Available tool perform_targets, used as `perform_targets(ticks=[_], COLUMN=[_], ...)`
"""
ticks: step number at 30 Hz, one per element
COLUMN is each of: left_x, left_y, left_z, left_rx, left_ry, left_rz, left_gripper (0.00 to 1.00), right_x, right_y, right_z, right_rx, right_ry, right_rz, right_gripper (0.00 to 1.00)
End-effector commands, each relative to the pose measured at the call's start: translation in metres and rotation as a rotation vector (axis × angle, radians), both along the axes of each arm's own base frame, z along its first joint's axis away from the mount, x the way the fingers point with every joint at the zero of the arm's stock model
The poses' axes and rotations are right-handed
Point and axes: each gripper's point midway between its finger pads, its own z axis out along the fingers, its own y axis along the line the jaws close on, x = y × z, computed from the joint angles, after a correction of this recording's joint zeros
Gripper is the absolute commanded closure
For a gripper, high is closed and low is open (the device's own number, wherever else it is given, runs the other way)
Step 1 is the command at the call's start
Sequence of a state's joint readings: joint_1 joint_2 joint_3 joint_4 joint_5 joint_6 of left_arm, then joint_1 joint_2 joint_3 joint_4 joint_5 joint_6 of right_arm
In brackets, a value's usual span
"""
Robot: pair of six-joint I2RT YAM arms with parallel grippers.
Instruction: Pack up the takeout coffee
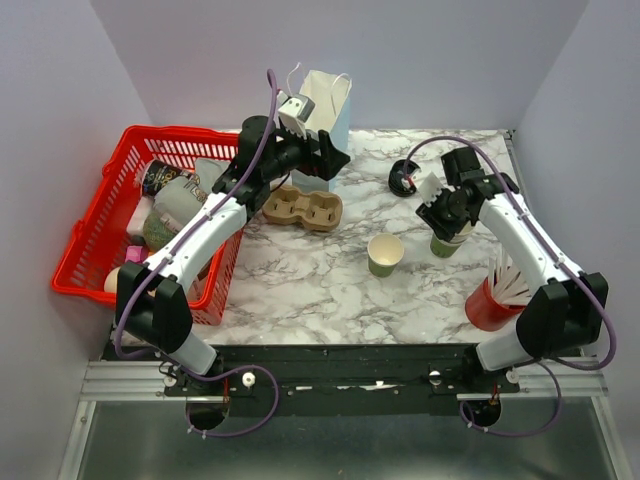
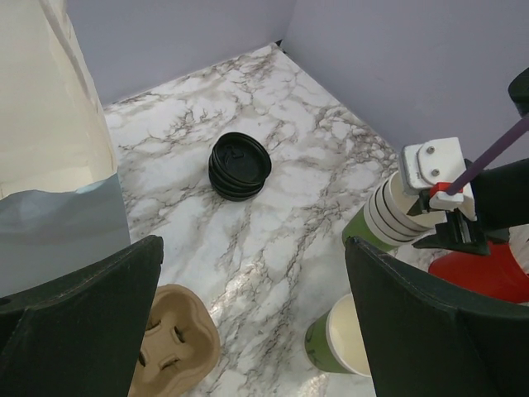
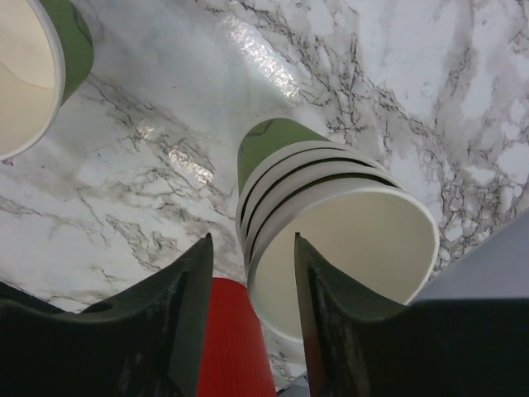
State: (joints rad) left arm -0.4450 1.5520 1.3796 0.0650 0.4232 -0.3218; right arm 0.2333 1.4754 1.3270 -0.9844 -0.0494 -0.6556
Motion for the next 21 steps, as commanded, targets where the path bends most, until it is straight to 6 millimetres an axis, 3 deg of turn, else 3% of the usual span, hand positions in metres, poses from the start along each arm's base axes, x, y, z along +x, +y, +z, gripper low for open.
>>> perform_targets(ticks=[1,5,8,13,21], left_x=[-0.004,-0.003,-0.002,-0.001,0.002], left_y=[0.003,0.001,0.0,-0.002,-0.008], left_z=[0.002,-0.001,-0.004,-0.007,-0.012], left_rx=[-0.003,-0.002,-0.002,-0.006,-0.009], left_ry=[0.003,0.013,0.021,0.03,0.046], left_rz=[-0.004,-0.01,-0.011,-0.016,-0.046], left_gripper=[0.01,0.01,0.01,0.01,0.01], right_x=[-0.003,0.004,0.016,0.039,0.046], right_y=[-0.005,-0.017,-0.034,-0.069,-0.121], right_z=[-0.019,-0.02,-0.009,0.012,0.016], right_rx=[-0.02,-0.02,-0.014,0.002,0.014], right_ry=[0.061,0.087,0.078,0.057,0.08], right_rz=[-0.025,-0.067,-0.124,-0.244,-0.388], right_gripper=[0.55,0.81,0.89,0.91,0.91])
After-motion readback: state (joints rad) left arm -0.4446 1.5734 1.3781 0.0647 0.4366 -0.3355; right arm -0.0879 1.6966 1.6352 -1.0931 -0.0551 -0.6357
